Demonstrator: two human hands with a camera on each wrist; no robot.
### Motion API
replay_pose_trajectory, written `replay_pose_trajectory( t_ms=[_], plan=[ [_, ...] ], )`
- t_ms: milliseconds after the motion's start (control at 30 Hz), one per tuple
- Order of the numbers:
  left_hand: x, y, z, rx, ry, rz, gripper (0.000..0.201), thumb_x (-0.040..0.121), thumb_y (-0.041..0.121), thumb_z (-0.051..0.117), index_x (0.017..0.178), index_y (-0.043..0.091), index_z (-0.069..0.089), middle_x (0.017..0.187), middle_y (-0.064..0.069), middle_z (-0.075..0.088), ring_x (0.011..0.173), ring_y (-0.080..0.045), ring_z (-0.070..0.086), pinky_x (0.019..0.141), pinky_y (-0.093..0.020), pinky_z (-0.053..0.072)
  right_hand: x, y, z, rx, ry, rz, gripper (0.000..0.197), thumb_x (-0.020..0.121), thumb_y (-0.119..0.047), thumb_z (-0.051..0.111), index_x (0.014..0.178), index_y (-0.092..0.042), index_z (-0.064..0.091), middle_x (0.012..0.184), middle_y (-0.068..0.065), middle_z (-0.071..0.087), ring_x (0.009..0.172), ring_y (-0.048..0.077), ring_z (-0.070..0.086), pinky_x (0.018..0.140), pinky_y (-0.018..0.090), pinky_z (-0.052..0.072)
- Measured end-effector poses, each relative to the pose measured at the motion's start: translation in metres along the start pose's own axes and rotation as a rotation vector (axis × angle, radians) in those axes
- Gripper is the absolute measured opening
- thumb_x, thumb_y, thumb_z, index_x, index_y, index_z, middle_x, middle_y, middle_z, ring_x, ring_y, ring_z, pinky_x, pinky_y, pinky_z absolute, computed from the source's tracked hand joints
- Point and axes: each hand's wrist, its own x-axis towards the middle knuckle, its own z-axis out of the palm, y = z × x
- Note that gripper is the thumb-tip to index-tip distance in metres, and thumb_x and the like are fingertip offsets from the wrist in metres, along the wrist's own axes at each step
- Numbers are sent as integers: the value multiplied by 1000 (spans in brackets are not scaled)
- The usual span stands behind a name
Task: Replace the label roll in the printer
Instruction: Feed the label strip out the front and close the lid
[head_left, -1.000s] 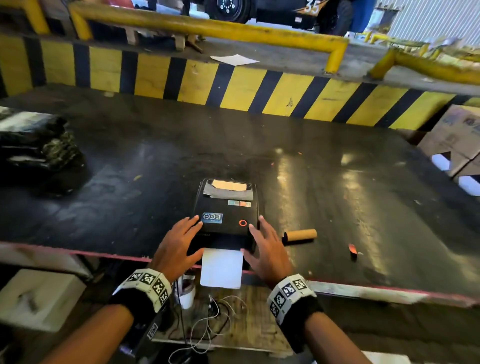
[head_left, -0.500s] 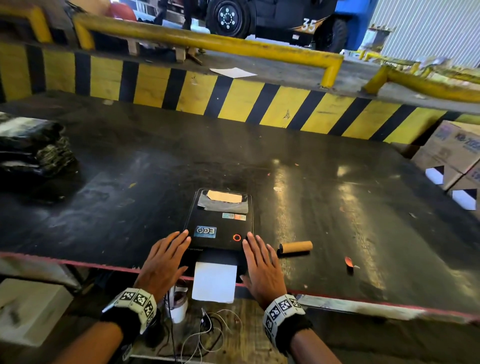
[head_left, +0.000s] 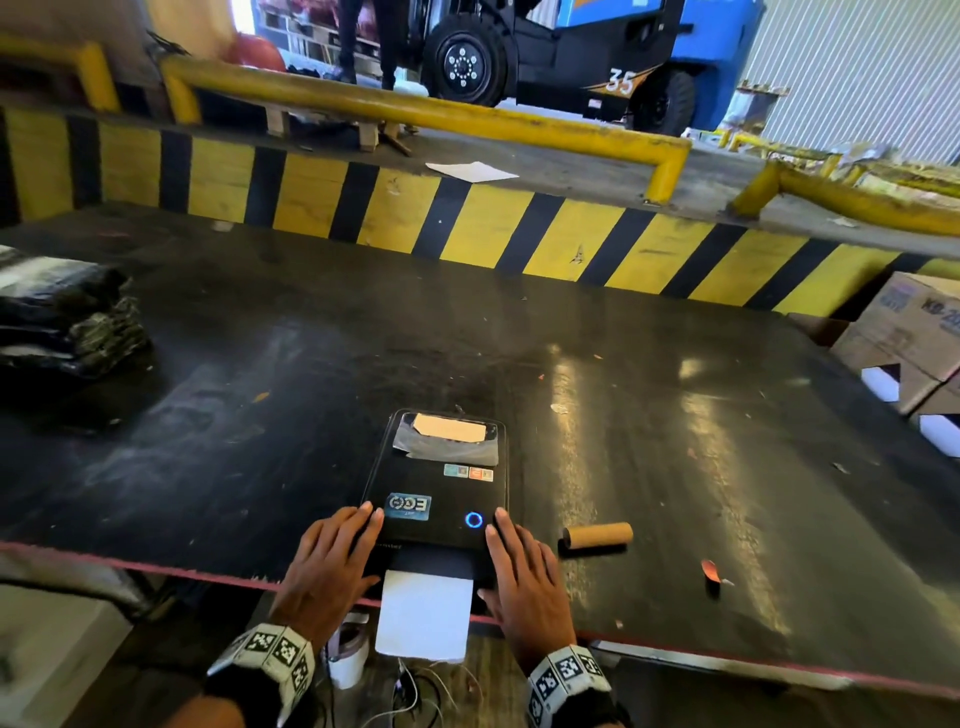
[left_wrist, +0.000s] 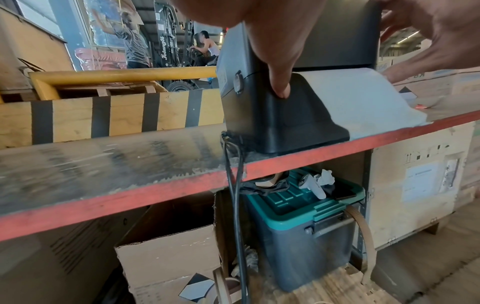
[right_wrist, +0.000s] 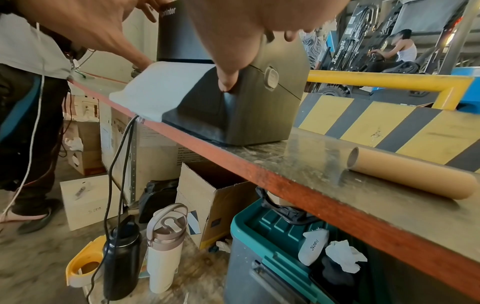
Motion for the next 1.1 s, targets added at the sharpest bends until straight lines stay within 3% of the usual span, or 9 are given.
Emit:
replay_pose_trajectory(
  t_ms=[100,433,1100],
  plan=[
    [0,0,0,9,4,-3,104,36,47,91,120,7,45,110,-16,71,109,-25,44,77,-45,57,0,-1,-1,1,-10,2,102,39,-49,89,125,-17,43,131,1,60,107,19,65,84,32,54],
    [1,6,-9,1,-97,-21,103,37,41,92,120,6,44,110,-16,70,101,-30,67,77,-44,58,-2,-4,-2,10,-13,34,101,41,-43,90,126,-14,43,134,4,57,108,18,64,85,32,54],
    [2,6,-9,15,-74,5,98,39,36,93,119,3,47,109,-18,69,98,-33,68,76,-44,58,-5,-11,-1,66,-31,86,100,50,-32,89,133,-12,37,143,9,47,110,19,62,90,35,51]
  ],
)
